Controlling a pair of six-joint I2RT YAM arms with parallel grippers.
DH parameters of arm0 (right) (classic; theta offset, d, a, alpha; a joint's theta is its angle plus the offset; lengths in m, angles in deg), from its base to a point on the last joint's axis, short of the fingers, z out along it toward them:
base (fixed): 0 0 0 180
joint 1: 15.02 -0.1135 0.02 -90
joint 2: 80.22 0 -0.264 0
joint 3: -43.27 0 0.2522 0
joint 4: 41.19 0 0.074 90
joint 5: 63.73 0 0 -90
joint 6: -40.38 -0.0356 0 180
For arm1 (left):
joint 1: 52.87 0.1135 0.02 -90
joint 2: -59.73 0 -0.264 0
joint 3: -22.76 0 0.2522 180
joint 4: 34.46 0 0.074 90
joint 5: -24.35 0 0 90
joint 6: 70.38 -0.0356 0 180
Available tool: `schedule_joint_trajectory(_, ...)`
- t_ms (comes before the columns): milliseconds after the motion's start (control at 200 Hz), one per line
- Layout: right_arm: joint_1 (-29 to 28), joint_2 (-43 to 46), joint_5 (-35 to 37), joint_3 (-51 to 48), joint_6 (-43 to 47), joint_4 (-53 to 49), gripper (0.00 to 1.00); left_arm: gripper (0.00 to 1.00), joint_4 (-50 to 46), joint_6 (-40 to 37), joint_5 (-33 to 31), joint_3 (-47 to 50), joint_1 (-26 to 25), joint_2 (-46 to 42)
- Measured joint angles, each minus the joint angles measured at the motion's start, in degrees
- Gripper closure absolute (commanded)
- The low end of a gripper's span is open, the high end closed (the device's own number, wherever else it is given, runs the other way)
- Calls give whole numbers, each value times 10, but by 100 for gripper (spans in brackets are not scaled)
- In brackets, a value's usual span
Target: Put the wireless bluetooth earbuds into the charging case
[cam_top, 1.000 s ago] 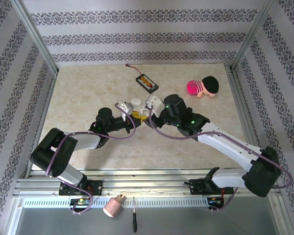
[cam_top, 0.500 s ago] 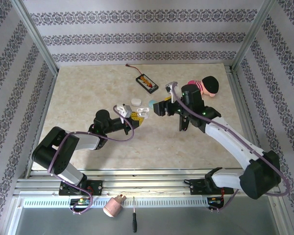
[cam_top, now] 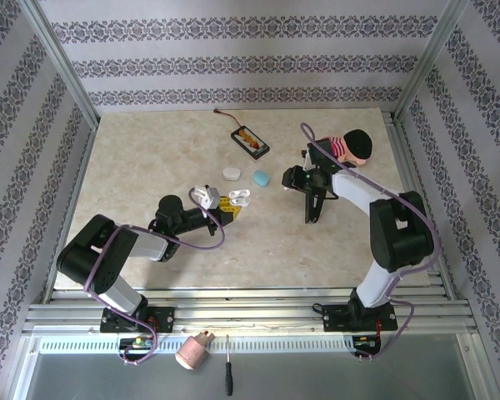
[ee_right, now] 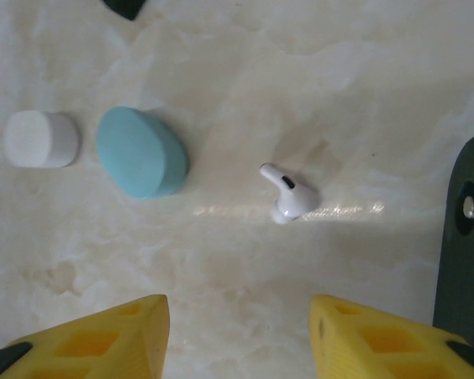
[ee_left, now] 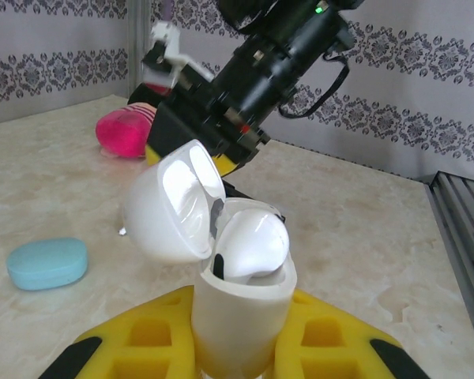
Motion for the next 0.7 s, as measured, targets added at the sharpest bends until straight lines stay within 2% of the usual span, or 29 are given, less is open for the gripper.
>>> schedule_joint_trajectory(300, 0, -75, 26, 44, -3, 1, 61, 100, -71, -54, 0, 0, 0, -59)
schedule_joint_trajectory(700, 0, -122, 25, 52, -5, 2, 69, 100, -108, -72, 0, 0, 0, -67)
